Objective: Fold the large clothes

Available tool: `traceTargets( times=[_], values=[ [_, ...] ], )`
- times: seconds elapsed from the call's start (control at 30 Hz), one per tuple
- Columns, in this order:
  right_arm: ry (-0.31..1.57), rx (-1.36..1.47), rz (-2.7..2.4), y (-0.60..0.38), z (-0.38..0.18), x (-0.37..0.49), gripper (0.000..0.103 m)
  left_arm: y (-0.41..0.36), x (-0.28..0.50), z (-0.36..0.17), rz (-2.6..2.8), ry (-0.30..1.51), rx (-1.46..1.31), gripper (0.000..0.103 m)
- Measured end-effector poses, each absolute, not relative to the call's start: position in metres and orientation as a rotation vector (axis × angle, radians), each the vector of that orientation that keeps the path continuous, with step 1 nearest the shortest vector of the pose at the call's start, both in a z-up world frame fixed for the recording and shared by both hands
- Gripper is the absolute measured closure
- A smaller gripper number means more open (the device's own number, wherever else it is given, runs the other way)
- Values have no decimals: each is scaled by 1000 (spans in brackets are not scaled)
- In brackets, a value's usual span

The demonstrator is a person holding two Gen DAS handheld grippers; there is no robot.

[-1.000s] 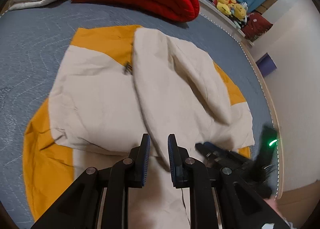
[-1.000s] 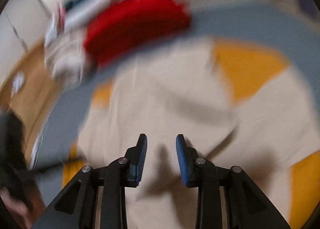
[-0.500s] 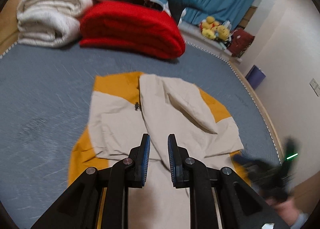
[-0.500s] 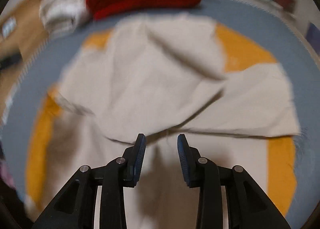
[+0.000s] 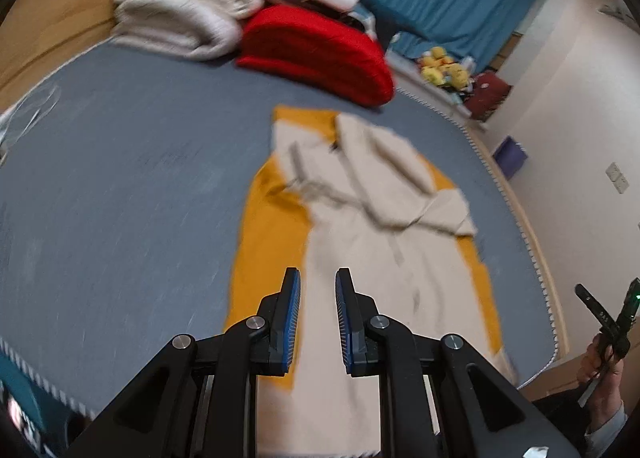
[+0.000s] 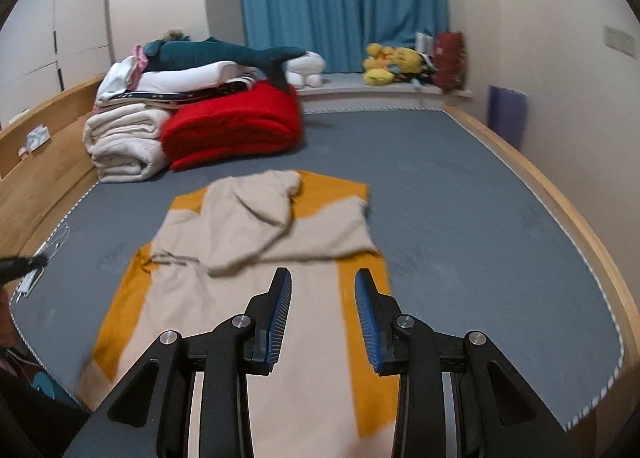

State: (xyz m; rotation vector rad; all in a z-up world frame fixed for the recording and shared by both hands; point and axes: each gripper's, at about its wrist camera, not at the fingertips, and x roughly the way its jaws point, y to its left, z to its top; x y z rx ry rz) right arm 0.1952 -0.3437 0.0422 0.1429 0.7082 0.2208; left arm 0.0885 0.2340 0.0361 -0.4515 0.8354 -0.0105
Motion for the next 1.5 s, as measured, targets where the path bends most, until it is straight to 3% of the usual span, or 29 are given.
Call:
traceTargets(
  times=[0.13,0.2,0.37,0.63,0.97,1.1,1.13,1.17,1.2,1.4,1.5],
  values=[
    [773,235,187,-387,-12,163,68,240,74,-33,71,1054,-547,92],
    [918,244,101,-398,-53,169,68,243,78,-47,35,1092,-599,92],
    [1063,315,83,-419,-97,178,68,259,82,-76,81,1202,-643,92],
    [1337,303,94,-410,-159,181,68,257,78,-118,140,1362,-653,78],
    [1448,311,35,-419,-192,175,64,236,80,-139,154,1444,-522,78],
    [1441,296,35,-415,-191,174,64,226,82,-139,141,1434,-478,92],
    [1439,300,39,-415,-190,174,66,224,81,-137,136,1426,-477,94],
    [1434,310,48,-414,-189,174,74,223,80,-135,132,1419,-477,95],
    [1421,313,55,-412,-187,175,91,224,76,-131,125,1406,-480,96],
    [1336,387,84,-421,-164,173,96,234,63,-129,110,1391,-563,92],
    [1407,368,62,-419,-177,173,89,237,66,-143,135,1438,-588,82]
  ],
)
